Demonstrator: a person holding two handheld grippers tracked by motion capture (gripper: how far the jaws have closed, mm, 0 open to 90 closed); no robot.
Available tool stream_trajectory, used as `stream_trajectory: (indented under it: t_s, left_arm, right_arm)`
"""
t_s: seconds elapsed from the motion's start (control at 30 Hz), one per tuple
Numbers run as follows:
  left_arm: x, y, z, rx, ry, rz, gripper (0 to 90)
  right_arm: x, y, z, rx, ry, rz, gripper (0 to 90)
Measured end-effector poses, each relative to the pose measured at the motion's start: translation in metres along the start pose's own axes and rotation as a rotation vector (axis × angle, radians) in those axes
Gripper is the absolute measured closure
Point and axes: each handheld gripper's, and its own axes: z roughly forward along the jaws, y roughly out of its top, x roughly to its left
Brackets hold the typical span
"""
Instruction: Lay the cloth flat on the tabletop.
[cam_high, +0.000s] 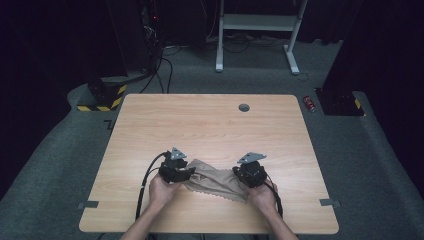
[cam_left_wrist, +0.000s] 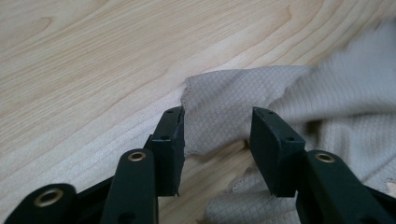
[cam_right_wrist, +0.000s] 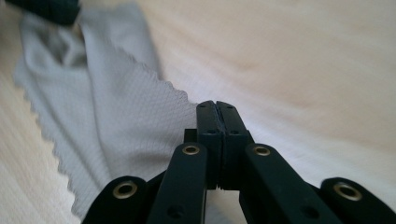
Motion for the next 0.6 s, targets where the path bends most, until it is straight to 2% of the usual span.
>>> stream_trajectory:
  t_s: [0.07,0.17,0.27,0.3,0.33,0.4,0.43,0.6]
  left_arm:
    - [-0.002,0.003,0.0,-0.004,0.001,0.022,53.6]
    - [-0.004,0.008,0.001,-0.018,-0.01,0.016,52.0]
    - [-0.003,0.014,0.008,-0.008,0.007,0.021,51.7]
    - [-0.003,0.016,0.011,-0.005,0.012,0.01,51.6]
    - [-0.002,0.018,0.014,0.0,0.014,0.0,51.7]
    - [-0.002,0.021,0.02,0.004,0.014,-0.03,51.7]
    - [-0.002,0.023,0.022,0.018,0.02,-0.028,51.8]
    - [-0.005,0.028,0.033,0.063,0.04,-0.012,53.5]
  right_arm:
    - [-0.003,0.007,-0.012,-0.047,-0.037,-0.008,89.3]
    - [-0.011,0.017,-0.023,-0.084,-0.09,-0.011,89.1]
    - [-0.02,0.019,-0.02,-0.072,-0.139,0.004,88.7]
    - [-0.023,0.018,-0.016,-0.055,-0.146,0.012,88.4]
    - [-0.025,0.017,-0.012,-0.038,-0.152,0.02,87.6]
    - [-0.028,0.013,-0.005,-0.012,-0.139,0.039,80.5]
    - [-0.029,0.01,-0.002,-0.004,-0.121,0.052,78.1]
    - [-0.034,-0.003,-0.006,-0.002,-0.106,0.101,70.8]
